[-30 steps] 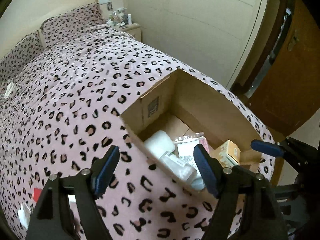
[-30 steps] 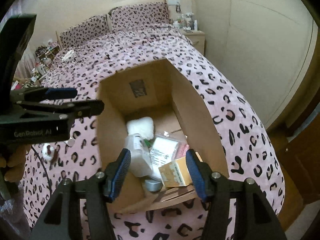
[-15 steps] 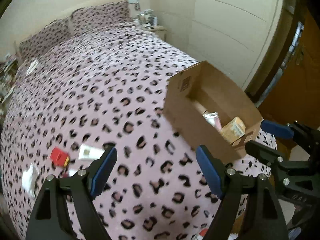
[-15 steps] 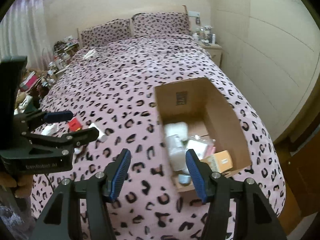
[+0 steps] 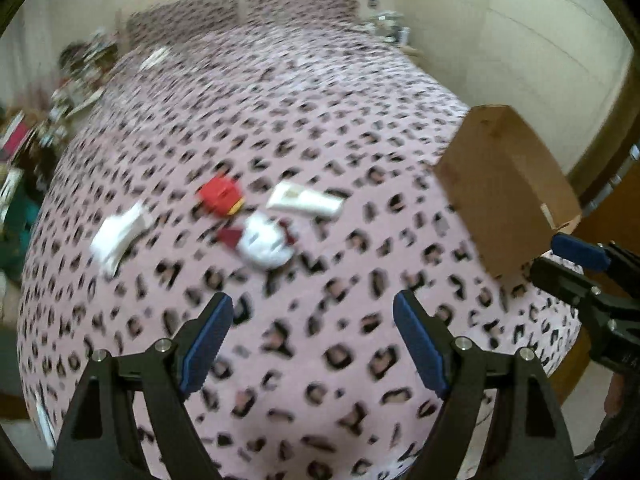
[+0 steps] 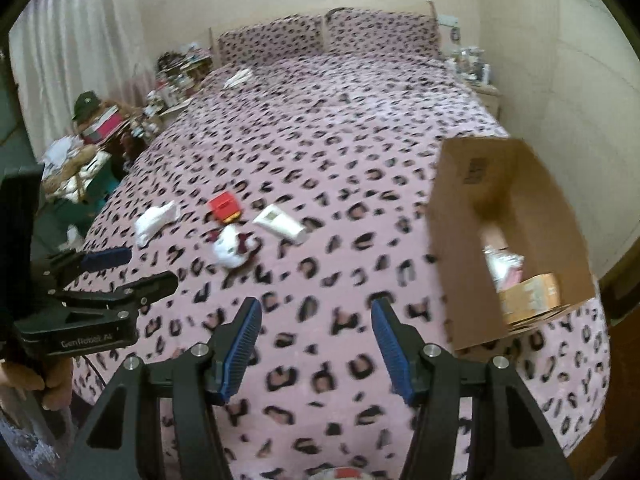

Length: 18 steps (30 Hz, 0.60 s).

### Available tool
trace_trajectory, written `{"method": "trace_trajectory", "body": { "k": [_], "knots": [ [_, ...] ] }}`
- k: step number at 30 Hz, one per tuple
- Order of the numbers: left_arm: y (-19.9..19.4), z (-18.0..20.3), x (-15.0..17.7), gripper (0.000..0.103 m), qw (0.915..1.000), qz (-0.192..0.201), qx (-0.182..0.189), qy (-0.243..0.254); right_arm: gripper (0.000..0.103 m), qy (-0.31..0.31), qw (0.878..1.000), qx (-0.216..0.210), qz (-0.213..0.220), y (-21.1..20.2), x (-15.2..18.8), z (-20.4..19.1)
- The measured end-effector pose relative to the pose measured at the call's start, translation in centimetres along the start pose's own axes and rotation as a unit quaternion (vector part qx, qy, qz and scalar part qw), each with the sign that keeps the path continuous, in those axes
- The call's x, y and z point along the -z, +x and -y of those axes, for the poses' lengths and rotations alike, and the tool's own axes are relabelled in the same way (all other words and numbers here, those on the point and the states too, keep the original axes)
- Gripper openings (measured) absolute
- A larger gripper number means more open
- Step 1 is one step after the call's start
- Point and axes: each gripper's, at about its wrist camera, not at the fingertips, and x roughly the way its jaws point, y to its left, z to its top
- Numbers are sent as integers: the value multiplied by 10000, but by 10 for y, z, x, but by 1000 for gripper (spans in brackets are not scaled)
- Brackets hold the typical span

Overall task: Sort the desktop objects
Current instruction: 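Move both open tools back over the remaining items on the bed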

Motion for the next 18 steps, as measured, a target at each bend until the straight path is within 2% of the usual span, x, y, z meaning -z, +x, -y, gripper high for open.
{"method": "trace_trajectory", "body": {
  "k": [7, 18],
  "knots": [
    [0, -67, 52, 84, 9964, -247, -336, -738, 59, -148, 9990, -409, -139, 22, 20, -52],
    [-16, -129, 99, 84, 9884, -207, -577, -1388, 59, -287, 9959, -799, -327, 51, 40, -114]
  ]
}}
